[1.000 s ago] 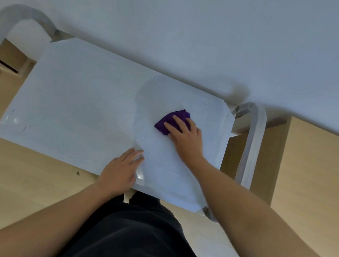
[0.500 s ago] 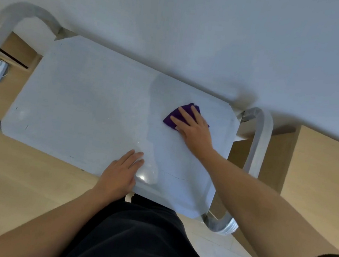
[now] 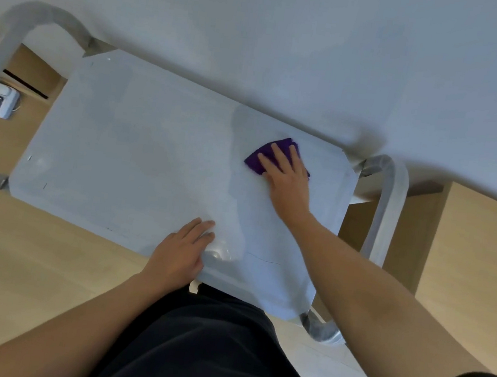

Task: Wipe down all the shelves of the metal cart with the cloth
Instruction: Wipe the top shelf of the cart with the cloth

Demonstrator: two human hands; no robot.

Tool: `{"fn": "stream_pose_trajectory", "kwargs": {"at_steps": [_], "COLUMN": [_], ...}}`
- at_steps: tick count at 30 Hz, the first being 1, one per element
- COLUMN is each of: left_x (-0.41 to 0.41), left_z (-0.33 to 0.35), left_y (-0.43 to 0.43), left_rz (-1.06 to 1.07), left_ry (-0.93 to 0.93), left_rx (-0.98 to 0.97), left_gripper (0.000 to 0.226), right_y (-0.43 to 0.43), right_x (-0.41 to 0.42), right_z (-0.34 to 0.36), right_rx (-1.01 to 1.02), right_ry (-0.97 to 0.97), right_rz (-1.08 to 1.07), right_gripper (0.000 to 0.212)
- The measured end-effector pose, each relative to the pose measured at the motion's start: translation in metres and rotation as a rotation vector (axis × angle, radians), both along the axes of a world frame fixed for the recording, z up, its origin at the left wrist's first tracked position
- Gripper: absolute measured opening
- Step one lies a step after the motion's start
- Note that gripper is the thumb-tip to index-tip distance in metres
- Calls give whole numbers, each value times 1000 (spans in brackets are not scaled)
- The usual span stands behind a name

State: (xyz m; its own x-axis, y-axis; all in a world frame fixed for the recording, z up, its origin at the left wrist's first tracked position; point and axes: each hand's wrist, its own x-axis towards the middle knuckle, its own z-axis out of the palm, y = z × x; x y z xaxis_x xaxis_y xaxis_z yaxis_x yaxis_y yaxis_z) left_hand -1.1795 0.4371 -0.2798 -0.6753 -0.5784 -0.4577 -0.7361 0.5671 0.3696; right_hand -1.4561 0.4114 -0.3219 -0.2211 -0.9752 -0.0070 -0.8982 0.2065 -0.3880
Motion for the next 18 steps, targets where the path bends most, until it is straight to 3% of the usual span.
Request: {"fn": "stream_pose_trajectory", "kwargs": {"at_steps": [5,8,10,14,18], "left_x": [0,2,3,3,3], "left_z": [-1,-1,-1,-1,-1], "left_y": [-3,-1,-1,-1,-2], "left_rz": [-11,-21,-33,-53,-70], "left_ry": [5,0,-12,-39,-32], "left_rx": [-2,-8,-12,-13,-11], "left_gripper": [47,47,49,54,55], "right_y": [23,18,8,13,31], "right_x": [-55,-33,6,93,83], "right_z": [1,2,1,1,3], "right_rx": [123,151,177,83,29], "right_ry": [-11,-15,1,-67,-25], "right_rz": [-556,-686,-568,-83,236], "right_gripper": [43,46,53,55,49]}}
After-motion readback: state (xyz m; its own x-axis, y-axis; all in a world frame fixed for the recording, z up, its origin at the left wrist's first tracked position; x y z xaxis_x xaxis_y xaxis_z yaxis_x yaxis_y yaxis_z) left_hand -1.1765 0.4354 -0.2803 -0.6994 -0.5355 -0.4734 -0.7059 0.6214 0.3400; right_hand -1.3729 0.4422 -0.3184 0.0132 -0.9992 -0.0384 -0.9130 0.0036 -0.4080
